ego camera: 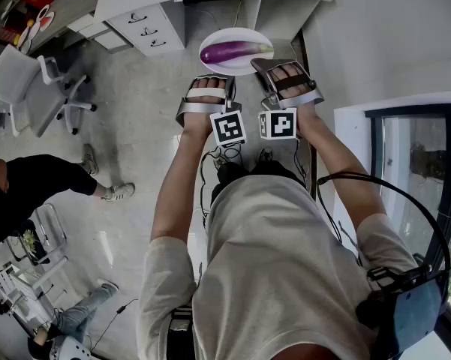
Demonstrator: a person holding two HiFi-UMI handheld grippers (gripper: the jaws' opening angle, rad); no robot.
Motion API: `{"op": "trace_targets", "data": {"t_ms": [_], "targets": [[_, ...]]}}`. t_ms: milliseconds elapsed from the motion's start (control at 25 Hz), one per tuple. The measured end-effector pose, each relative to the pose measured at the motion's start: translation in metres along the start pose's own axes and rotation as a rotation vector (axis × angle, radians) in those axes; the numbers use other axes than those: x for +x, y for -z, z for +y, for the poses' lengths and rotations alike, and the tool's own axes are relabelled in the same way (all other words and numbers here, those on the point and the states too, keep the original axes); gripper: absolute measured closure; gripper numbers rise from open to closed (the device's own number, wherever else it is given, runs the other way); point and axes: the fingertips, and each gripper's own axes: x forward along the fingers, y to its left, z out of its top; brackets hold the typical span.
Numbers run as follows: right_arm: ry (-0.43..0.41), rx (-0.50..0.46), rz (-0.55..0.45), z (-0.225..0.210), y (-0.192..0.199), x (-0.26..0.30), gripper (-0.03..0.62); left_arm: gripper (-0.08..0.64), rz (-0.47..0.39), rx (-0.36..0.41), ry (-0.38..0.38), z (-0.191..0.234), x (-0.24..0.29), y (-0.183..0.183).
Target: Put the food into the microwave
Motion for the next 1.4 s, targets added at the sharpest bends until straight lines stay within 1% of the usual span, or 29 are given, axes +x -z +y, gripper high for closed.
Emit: {"op": "trace_targets", "data": {"t_ms": [200,280,400,520,640,840,920,1040,1280,1400], "targets": [[0.002,0.0,0.003,0.002,-0.002,-0.002,0.565,0.552,-0.01,-0.01,0.02,-0.006,-0.002,-0.001],[0.005,0.003,0.008,0.002,-0.003,-0.002,0.565,0.552,-0.011,-0.002,0.012,-0.005,-0.002,0.0],[0.01,0.009,0.011,0.002,-0.006,-0.002,0.565,0.552,-0.024,-0.016,0.048,-0.012,-0.005,0.0],[0.014,0.014,0.017,0.001,-0.015,-0.002,0.565,0.552,-0.029,-0.003,0.029,-0.011,-0.008,0.007],[0.014,0.021,0.03,0.001,-0.022,0.0,0.565,0.552,-0.042,-0.01,0.064,-0.017,-0.011,0.014],[0.021,0.026,0.057,-0.002,-0.03,0.003,0.565,0.552,-0.057,0.029,0.019,-0.01,-0.011,0.025],[0.023,0.031,0.07,-0.005,-0.033,0.004,0.565,0.552,-0.066,0.029,0.03,-0.009,-0.013,0.029],[0.013,0.038,0.085,-0.007,-0.036,0.005,0.565,0.552,-0.069,0.022,0.019,-0.005,-0.014,0.035],[0.016,0.047,0.069,-0.004,-0.021,0.03,0.565,0.552,-0.049,0.012,0.016,0.006,0.016,0.038],[0.02,0.045,0.059,-0.011,-0.01,0.041,0.565,0.552,-0.038,0.004,0.027,0.014,0.026,0.034]]}}
